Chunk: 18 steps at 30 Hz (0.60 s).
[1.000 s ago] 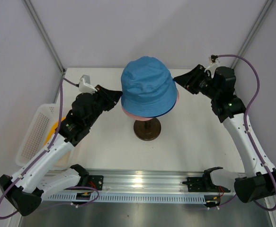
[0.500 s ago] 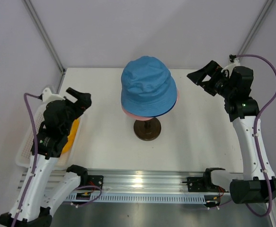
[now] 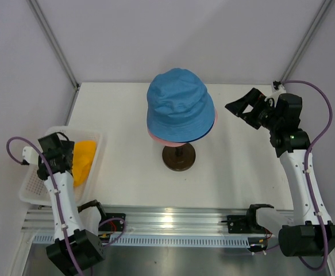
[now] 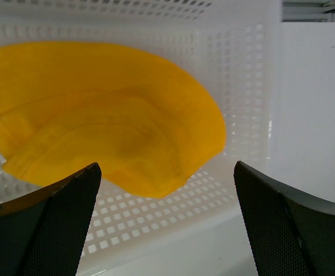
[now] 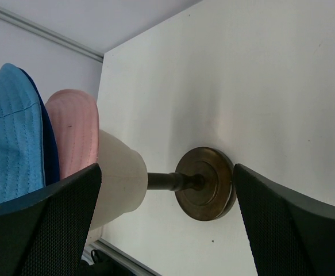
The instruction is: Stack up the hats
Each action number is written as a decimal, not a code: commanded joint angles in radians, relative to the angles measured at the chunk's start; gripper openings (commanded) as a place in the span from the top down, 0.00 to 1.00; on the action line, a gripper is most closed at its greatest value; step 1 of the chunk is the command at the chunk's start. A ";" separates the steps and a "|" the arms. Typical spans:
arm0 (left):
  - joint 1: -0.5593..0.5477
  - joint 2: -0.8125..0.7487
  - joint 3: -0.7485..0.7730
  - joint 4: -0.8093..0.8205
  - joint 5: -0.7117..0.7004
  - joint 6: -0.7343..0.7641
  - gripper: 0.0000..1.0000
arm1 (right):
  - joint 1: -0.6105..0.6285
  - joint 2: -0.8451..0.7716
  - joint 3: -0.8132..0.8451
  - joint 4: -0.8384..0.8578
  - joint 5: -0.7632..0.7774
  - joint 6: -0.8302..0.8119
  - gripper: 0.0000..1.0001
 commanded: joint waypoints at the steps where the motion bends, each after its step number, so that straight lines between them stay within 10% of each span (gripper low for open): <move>1: 0.015 -0.036 -0.050 -0.009 -0.008 -0.113 0.01 | -0.004 -0.002 0.018 0.037 -0.030 -0.017 0.01; 18: 0.018 0.060 -0.223 0.253 0.048 -0.101 0.07 | -0.002 -0.040 0.021 0.005 -0.033 0.012 0.01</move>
